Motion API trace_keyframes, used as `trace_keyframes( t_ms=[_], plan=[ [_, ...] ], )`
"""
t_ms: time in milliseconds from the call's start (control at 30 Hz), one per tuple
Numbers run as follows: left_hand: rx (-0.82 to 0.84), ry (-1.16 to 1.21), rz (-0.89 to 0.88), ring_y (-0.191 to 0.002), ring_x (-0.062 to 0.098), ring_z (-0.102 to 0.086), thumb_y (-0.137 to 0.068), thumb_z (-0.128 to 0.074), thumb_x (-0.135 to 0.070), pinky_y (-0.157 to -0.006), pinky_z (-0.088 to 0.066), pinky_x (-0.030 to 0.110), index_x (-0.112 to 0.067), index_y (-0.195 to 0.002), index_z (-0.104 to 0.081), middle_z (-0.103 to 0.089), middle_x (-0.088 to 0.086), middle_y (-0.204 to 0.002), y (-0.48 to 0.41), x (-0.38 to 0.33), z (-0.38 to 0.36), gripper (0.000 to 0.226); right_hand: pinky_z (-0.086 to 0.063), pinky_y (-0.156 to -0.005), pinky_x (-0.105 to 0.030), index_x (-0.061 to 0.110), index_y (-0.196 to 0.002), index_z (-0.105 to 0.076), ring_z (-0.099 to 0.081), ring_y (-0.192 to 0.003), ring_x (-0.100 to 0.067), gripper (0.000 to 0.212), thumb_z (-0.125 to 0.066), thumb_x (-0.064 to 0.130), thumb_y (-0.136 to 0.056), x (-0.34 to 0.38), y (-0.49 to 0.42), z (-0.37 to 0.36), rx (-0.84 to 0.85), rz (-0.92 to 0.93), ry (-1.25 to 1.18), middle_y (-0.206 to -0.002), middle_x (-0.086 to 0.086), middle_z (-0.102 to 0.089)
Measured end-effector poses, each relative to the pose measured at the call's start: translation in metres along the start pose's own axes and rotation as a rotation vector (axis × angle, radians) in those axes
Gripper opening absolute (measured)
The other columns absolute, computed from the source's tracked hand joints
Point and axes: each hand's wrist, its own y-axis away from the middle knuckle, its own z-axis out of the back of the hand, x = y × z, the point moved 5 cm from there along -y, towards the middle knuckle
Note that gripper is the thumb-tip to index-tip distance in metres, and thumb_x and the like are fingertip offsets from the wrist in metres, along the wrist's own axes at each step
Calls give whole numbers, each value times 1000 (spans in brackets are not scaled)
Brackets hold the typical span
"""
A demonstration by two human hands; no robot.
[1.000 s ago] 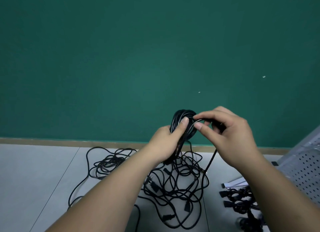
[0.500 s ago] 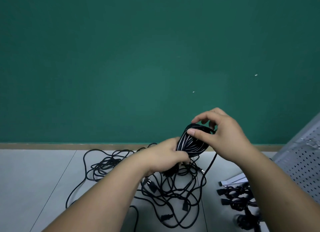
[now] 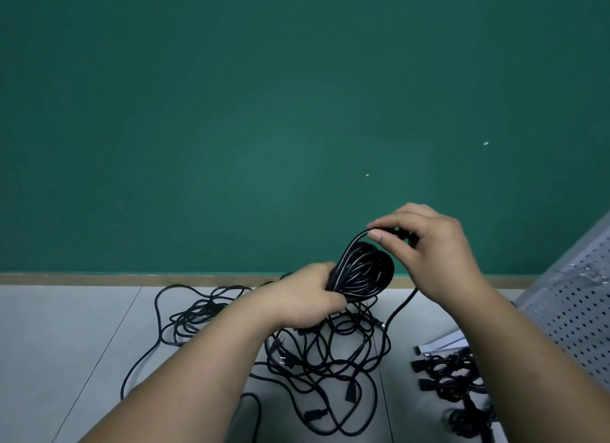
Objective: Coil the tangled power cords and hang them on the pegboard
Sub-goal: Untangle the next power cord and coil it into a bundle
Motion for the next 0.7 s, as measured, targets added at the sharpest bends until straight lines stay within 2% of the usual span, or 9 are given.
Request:
trace_keyframes(
  t_ms=[67,133,233,300,467,567,633,700],
  plan=[
    [-14,54,-41,-65,11,-49,-84,-60,-12,-63,-43,29,-25,-95,-60,-55,-15,-71,2,-2,1,18,-52,-82,-28,32,-97,-84,-70,-90,-10,7,-77,31,-96,-12,0,-5,80,-225,-213,-95,11,-77],
    [-27,133,-67,-59,8,-49,-89,-60,2,-58,-41,25,-21,-91,-58,-55,-15,-65,4,-6,4,23,-51,-76,-31,26,-99,-84,-69,-85,-8,13,-71,26,-101,-18,3,-10,133,-426,-475,-99,4,-80],
    [-67,303,-117,-62,16,-48,-83,-61,-2,-59,-42,29,-12,-87,-57,-54,3,-68,6,-12,10,12,-49,-65,-28,18,-99,-83,-61,-73,-10,17,-67,20,-104,-22,6,-10,104,-561,-598,-89,2,-79],
    [-114,442,-136,-64,20,-49,-81,-62,-7,-60,-48,32,-8,-88,-57,-52,7,-68,5,-13,15,9,-49,-62,-26,15,-96,-82,-57,-66,-10,17,-67,20,-104,-26,8,-12,80,-606,-601,-77,3,-71],
    [-346,695,-83,-68,21,-55,-91,-74,-7,-66,-56,37,-9,-94,-63,-55,9,-74,1,-3,26,11,-57,-66,-31,16,-106,-79,-62,-65,-17,14,-65,16,-105,-18,15,-35,84,-631,-595,-88,-5,-70],
    [-410,751,-34,-72,19,-59,-94,-75,-8,-77,-55,44,-10,-95,-71,-60,11,-80,-3,4,20,5,-65,-75,-35,18,-111,-79,-73,-74,-20,18,-64,9,-105,1,24,-56,107,-634,-611,-91,-5,-77],
    [-430,784,-41,-74,18,-62,-95,-74,-7,-78,-57,40,-6,-99,-74,-64,15,-89,-4,3,15,4,-66,-83,-40,20,-116,-79,-78,-82,-21,22,-64,9,-105,8,31,-69,127,-626,-572,-93,-2,-81],
    [-449,807,-40,-80,22,-66,-96,-72,-6,-80,-59,40,-1,-102,-73,-68,19,-93,-5,4,11,8,-65,-86,-46,22,-120,-78,-79,-81,-19,24,-64,11,-104,10,35,-76,109,-625,-515,-92,2,-82]
  ],
)
